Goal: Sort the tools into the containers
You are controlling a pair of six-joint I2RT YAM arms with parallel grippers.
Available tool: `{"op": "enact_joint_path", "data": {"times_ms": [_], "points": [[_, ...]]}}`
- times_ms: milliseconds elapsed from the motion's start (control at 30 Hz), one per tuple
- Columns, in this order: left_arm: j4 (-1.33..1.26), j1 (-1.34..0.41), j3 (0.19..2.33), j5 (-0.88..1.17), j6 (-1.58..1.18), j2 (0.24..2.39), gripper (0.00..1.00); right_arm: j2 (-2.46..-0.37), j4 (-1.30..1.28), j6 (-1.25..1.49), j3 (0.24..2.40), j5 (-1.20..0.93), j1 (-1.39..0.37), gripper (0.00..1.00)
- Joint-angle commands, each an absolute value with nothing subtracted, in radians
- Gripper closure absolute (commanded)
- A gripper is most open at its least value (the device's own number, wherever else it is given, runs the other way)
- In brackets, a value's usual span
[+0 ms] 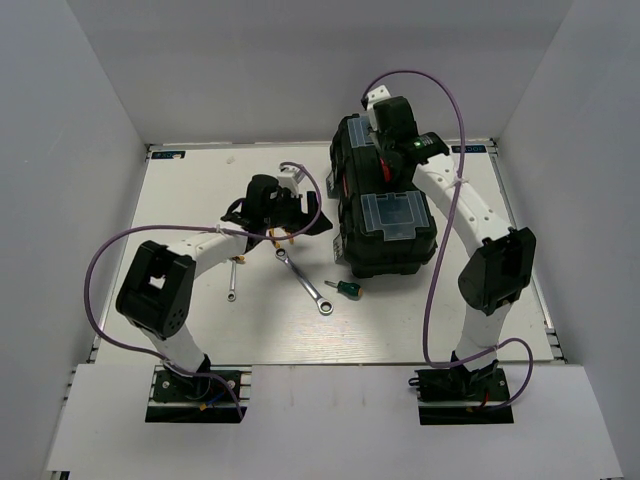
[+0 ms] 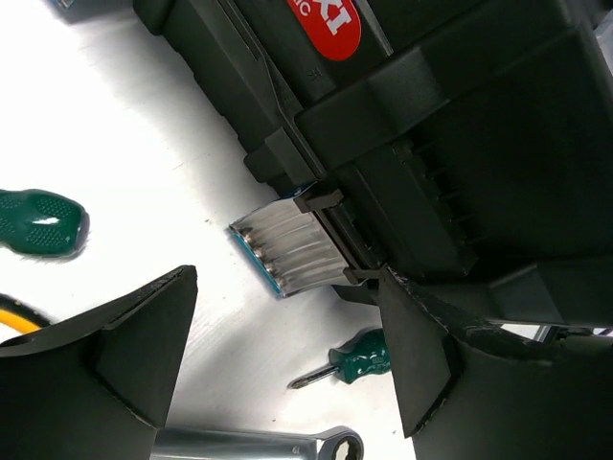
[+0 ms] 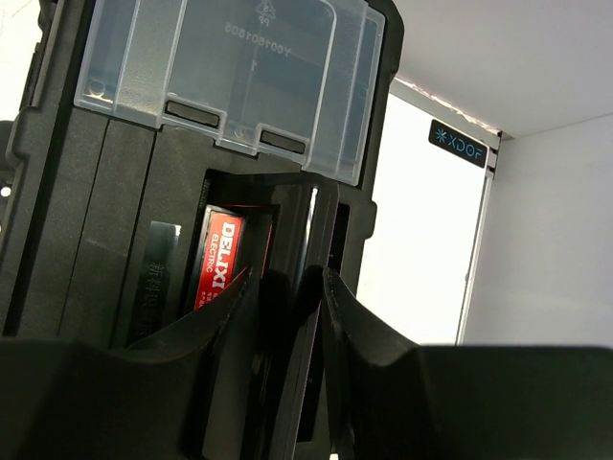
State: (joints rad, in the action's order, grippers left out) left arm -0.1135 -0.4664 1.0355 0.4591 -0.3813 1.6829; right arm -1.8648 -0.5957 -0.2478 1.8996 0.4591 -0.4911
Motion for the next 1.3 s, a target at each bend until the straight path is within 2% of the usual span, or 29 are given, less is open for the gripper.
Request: {"op": "enact_joint_path", "data": {"times_ms": [0,400,700,800,867,933,1033,1200,1267], "points": [[-0.130,-0.456,1.019,0.445,-0.362,1.602,0.14,-1.818,-0.637,-0.271,1.898,0.442,-0.532,1.00],[-0.110,-0.456,0.979,0.405,-0.342,1.545,0.14,-1.850,-0.578,-0.377,1.838,0.580,-0.633,1.00],[-0.092,-0.446,0.907,0.218,-0.373,1.395,0.14,-1.890,-0.444,-0.560,1.760,0.790,-0.738,1.00],[-0.069,-0.446,0.888,0.163,-0.382,1.358,0.11,-1.896,-0.397,-0.604,1.740,0.821,-0.761,1.00],[-0.069,-0.446,0.876,0.138,-0.382,1.329,0.10,-1.896,-0.393,-0.611,1.743,0.828,-0.776,0.93],[-0.058,-0.446,0.867,0.138,-0.382,1.309,0.10,-1.896,-0.397,-0.606,1.753,0.825,-0.793,0.78],[-0.049,-0.437,0.857,0.127,-0.382,1.298,0.08,-1.891,-0.423,-0.579,1.767,0.796,-0.802,0.66],[-0.040,-0.437,0.848,0.127,-0.382,1.278,0.08,-1.888,-0.469,-0.534,1.781,0.781,-0.801,0.57],[-0.040,-0.437,0.848,0.127,-0.382,1.278,0.08,-1.884,-0.486,-0.514,1.776,0.775,-0.799,0.48]]}}
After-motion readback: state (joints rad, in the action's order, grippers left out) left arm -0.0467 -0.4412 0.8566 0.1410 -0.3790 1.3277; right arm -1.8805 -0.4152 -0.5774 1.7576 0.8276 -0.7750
